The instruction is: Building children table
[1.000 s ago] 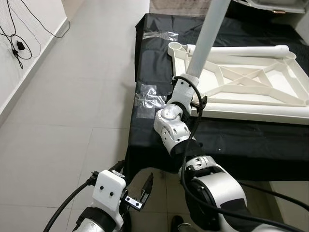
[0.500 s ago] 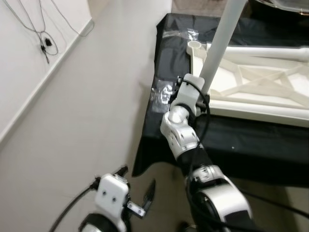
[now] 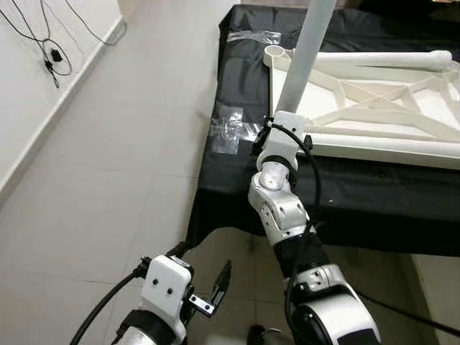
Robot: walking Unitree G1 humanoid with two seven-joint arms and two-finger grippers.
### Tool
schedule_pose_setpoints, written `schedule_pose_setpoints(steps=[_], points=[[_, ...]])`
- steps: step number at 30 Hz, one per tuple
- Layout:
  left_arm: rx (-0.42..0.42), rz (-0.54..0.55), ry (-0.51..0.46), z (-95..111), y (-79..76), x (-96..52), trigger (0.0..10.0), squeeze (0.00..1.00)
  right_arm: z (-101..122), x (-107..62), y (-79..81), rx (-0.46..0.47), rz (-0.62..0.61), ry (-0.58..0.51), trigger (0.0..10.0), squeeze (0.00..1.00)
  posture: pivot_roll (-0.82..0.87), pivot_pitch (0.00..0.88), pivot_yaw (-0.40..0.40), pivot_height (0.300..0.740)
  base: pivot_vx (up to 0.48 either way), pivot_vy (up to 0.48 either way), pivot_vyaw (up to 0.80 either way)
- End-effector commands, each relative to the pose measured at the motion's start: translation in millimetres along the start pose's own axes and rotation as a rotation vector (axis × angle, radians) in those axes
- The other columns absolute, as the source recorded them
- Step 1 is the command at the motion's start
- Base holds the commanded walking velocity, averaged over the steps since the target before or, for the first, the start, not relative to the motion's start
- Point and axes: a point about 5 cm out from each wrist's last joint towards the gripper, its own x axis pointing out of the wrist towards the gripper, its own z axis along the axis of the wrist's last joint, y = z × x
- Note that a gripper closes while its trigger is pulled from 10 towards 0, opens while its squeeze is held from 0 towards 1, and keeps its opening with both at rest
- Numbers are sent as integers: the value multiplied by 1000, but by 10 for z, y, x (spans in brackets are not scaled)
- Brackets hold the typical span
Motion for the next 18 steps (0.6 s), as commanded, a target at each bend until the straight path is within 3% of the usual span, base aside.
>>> schedule_pose_setpoints(steps=[1,4,8,14,17,18], points=[[6,1,24,-53,0,-17,10000,0,-281,-168,-36,-4,35,108,10000,0,55,216,-55,740,0,0,0],[6,2,24,-55,6,-15,10000,0,-310,-195,-121,-22,54,117,10000,0,51,216,-52,740,0,0,0],[8,6,26,-74,28,-13,10000,0,-438,-310,-418,-116,101,143,10000,0,40,216,-48,740,0,0,0],[16,9,26,-75,54,-5,10000,0,-500,-433,-683,-169,127,180,10000,0,34,216,-42,740,0,0,0],[25,14,27,-80,67,-5,10000,0,-467,-496,-799,-189,202,158,10000,0,31,211,-43,740,0,0,0],[23,23,27,-87,83,-4,10000,0,-450,-539,-828,-184,290,143,10000,0,22,204,-39,740,0,0,0]])
